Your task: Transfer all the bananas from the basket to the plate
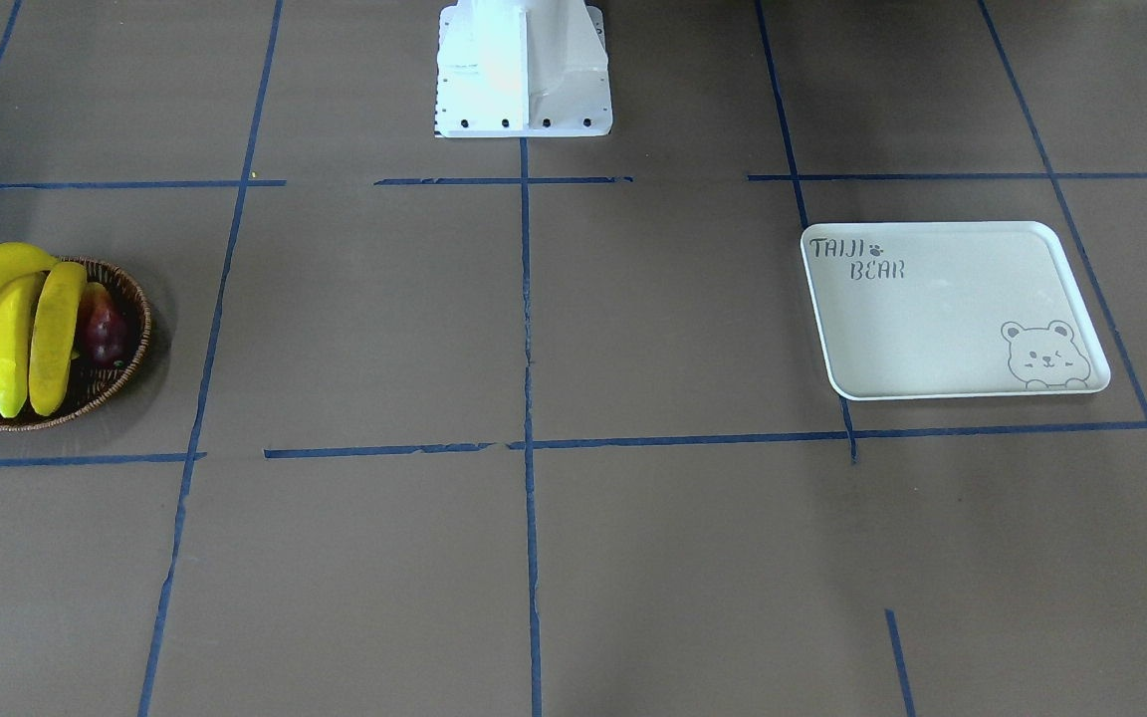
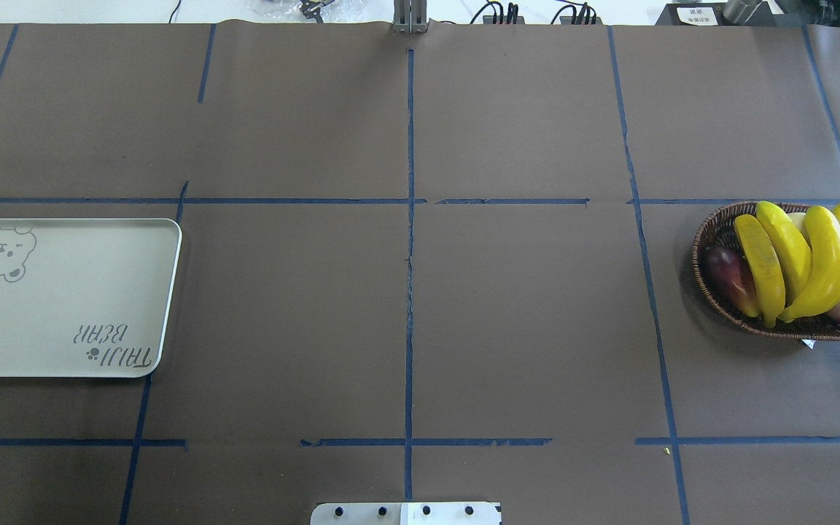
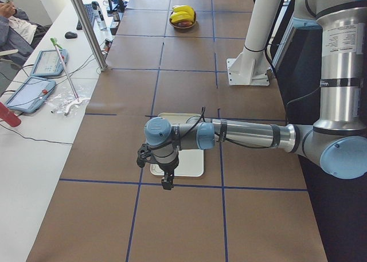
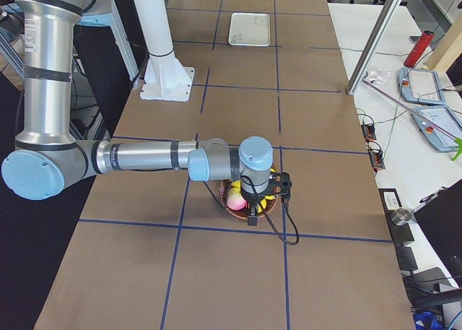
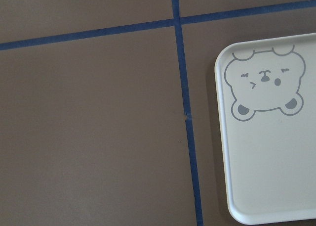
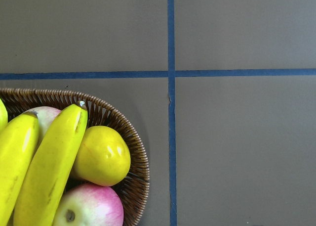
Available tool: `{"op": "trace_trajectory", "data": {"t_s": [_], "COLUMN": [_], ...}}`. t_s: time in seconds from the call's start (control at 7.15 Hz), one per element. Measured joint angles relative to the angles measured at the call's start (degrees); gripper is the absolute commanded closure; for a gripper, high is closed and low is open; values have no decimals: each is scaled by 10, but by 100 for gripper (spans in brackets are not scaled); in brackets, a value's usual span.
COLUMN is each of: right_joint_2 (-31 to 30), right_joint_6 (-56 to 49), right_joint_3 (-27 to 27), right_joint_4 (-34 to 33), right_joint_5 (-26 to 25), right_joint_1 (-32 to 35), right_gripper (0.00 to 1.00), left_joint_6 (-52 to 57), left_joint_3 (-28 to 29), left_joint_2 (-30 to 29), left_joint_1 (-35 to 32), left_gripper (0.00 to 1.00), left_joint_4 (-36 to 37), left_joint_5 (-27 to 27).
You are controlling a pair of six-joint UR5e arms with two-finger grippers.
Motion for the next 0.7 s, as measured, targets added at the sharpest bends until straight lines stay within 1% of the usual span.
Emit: {"op": "trace_trajectory", "data": {"t_s": [0.42,0.7], "right_joint_2": [4,9], "right_joint_6": [10,74], "right_joint_3": [11,46], "right_joint_4": [0,0], "right_joint_5": [1,2], "right_joint_1": [-1,-24], "right_gripper": [0,0], "left_joint_6": [4,3], "left_joint_3": [-2,-2], "left_joint_2": [0,0], "left_joint_1": [0,1], "left_gripper": [0,0], "left_joint_4": [0,0], "left_joint_5": [3,4]}}
